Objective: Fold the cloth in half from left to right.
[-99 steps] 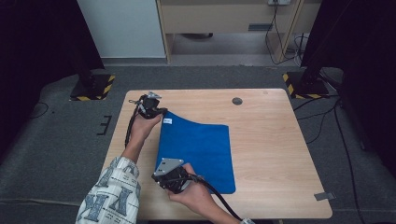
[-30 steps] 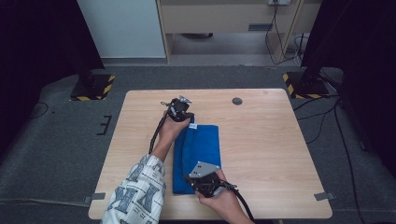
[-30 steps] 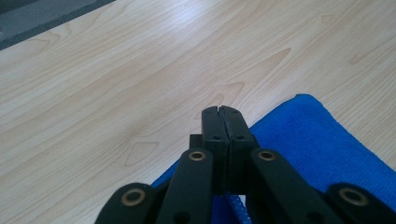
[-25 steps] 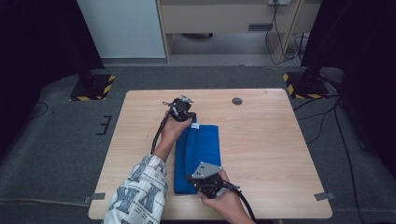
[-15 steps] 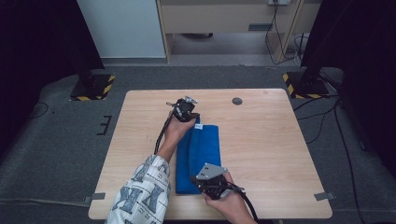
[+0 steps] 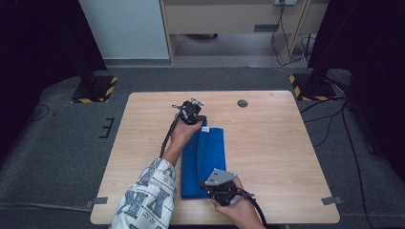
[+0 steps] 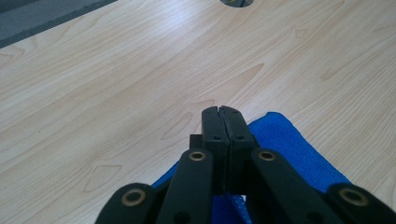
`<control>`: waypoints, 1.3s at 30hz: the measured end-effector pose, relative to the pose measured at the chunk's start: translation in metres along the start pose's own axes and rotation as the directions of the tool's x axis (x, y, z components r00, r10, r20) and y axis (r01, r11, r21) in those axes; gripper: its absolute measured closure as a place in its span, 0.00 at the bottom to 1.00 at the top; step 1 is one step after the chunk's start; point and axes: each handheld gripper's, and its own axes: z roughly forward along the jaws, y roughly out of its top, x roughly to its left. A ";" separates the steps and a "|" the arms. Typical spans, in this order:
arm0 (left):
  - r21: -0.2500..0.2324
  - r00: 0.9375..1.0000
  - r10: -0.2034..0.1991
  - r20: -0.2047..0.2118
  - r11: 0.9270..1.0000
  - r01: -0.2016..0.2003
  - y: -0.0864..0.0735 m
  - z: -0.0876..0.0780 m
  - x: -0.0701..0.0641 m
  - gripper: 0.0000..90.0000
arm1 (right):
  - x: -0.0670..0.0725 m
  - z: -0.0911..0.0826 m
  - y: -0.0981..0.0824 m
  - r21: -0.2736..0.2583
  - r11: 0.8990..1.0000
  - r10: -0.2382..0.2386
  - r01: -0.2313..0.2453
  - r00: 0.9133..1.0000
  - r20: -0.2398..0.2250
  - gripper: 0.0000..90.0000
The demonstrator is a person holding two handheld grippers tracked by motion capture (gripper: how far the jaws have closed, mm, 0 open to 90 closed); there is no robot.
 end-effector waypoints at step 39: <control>0.023 0.998 0.000 0.061 1.000 -0.002 0.000 0.020 -0.020 0.98 | -0.009 -0.017 -0.021 0.028 0.999 0.035 -0.036 0.999 0.022 0.99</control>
